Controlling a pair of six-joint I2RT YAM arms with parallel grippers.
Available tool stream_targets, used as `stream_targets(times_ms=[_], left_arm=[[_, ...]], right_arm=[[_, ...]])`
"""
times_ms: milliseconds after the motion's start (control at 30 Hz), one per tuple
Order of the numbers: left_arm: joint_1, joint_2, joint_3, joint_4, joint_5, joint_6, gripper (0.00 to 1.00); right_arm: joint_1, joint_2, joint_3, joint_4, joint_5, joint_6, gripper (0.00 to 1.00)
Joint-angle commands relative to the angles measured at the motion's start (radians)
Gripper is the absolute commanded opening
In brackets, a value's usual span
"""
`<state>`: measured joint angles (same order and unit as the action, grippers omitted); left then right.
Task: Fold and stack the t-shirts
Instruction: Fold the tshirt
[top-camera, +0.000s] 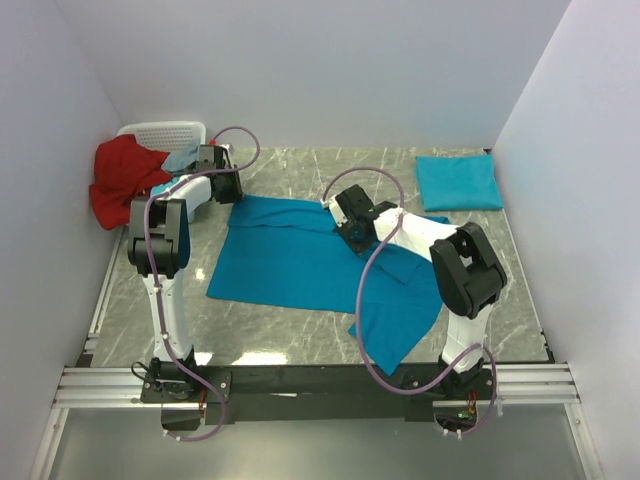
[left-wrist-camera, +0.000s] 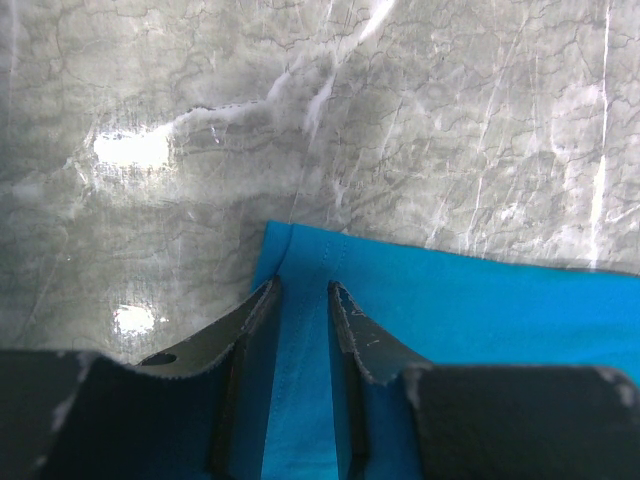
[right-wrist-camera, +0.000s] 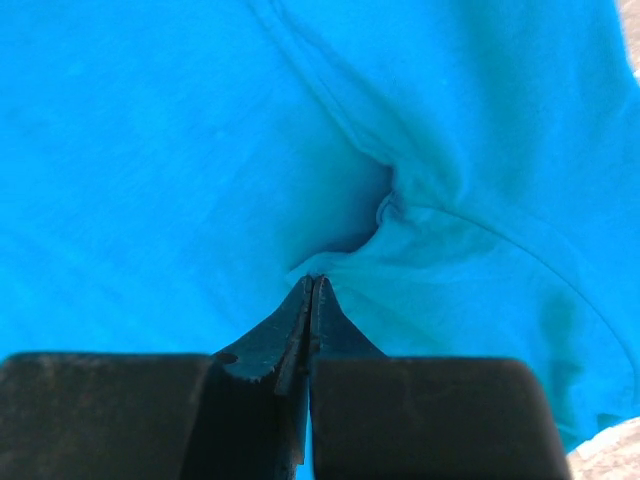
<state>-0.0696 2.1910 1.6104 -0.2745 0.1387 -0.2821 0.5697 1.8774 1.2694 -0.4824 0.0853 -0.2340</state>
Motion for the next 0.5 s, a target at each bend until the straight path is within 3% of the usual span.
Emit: stream_targets(times_ms=[0, 433, 467], left_arm=[[-0.001, 0.013, -0.001, -0.002, 0.006, 0.014, 0.32], [-0.001, 0.012, -0.001, -0.003, -0.001, 0.018, 0.32], [-0.001, 0.013, 0.0, -0.003, 0.001, 0.018, 0.32]], right_arm=[[0.001, -0.09, -0.004, -0.01, -0.047, -0.03, 0.0], [-0.021, -0.101, 0.016, -0.105, -0.121, -0.111, 0.0], [-0.024, -0.098, 0.019, -0.11, -0.13, -0.114, 0.05]])
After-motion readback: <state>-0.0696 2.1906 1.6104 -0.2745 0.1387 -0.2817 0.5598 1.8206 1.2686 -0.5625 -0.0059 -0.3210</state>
